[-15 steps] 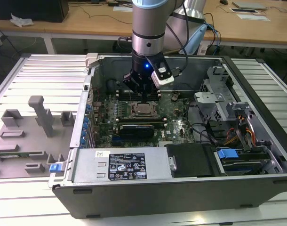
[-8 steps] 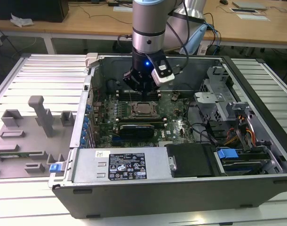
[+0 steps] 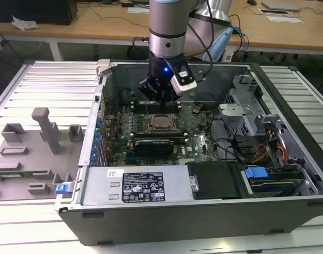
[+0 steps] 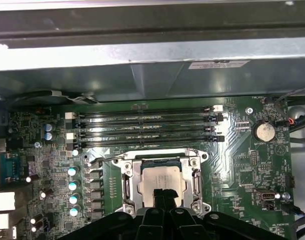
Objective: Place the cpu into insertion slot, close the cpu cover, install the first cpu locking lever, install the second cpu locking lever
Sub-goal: 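Install the first cpu locking lever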
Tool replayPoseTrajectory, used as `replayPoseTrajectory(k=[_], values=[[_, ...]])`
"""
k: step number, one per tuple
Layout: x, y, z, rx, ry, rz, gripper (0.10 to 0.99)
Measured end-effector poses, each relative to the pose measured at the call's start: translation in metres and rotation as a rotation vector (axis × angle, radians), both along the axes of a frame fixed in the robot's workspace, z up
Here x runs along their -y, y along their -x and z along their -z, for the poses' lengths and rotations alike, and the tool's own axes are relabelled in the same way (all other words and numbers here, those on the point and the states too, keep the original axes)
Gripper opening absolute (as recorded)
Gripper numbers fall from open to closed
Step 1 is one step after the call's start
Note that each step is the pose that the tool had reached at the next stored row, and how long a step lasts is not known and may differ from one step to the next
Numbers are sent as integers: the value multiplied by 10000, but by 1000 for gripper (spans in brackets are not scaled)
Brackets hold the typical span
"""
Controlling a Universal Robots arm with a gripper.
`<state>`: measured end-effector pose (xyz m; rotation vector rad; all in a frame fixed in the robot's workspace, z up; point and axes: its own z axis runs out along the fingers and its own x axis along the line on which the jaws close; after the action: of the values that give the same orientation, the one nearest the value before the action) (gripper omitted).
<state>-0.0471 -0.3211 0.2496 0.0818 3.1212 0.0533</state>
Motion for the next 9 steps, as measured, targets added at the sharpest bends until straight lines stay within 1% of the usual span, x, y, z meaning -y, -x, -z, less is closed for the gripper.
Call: replayPoseTrajectory(k=[8, 9], values=[[0, 109, 0, 1, -1, 2, 106], [0, 135, 1, 1, -1, 2, 106]])
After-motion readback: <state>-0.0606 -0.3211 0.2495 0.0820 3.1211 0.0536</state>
